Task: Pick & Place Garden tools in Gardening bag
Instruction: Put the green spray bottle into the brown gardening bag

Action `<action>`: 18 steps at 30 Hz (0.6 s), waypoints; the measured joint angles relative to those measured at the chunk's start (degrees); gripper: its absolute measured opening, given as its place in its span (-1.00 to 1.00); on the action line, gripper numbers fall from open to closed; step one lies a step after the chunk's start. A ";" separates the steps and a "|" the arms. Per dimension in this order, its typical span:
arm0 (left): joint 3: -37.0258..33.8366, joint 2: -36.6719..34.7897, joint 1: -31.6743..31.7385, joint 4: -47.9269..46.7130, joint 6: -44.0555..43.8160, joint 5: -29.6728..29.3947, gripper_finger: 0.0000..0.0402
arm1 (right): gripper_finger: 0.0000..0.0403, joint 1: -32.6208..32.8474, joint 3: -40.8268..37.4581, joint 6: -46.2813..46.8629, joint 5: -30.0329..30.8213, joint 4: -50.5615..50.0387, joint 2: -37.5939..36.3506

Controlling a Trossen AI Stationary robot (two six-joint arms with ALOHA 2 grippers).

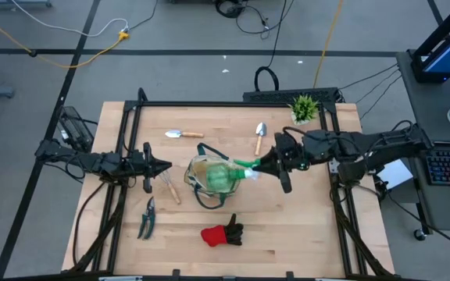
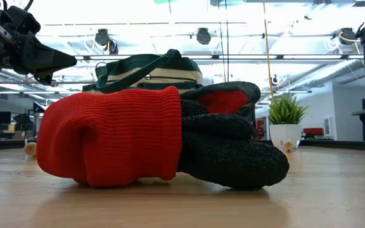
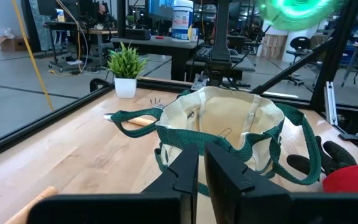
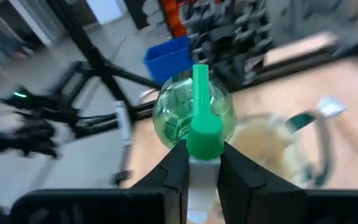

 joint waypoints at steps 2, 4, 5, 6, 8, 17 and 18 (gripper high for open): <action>0.00 -0.02 0.01 0.01 0.01 0.00 -0.85 | -0.77 -0.35 0.00 -4.76 1.85 0.10 0.00; 0.00 -0.01 0.02 0.01 0.00 0.00 -0.85 | -0.77 -0.38 0.00 -9.18 3.13 0.32 0.00; -0.02 0.00 0.00 0.01 0.00 0.00 -0.85 | -0.77 -0.34 0.00 -11.32 3.80 0.59 0.00; -0.01 -0.01 0.01 0.03 0.00 0.00 -0.85 | -0.77 -0.34 0.00 -13.45 3.96 0.91 0.01; -0.02 -0.02 0.02 0.03 0.00 0.00 -0.85 | -0.77 -0.34 0.02 -17.17 3.90 2.18 0.50; -0.02 0.00 0.00 0.18 0.00 0.00 -0.85 | -0.77 -0.60 0.02 -34.15 3.68 5.20 3.64; -0.04 -0.02 0.02 0.27 0.00 0.00 -0.85 | -0.77 -0.60 0.02 -36.67 3.70 5.61 4.06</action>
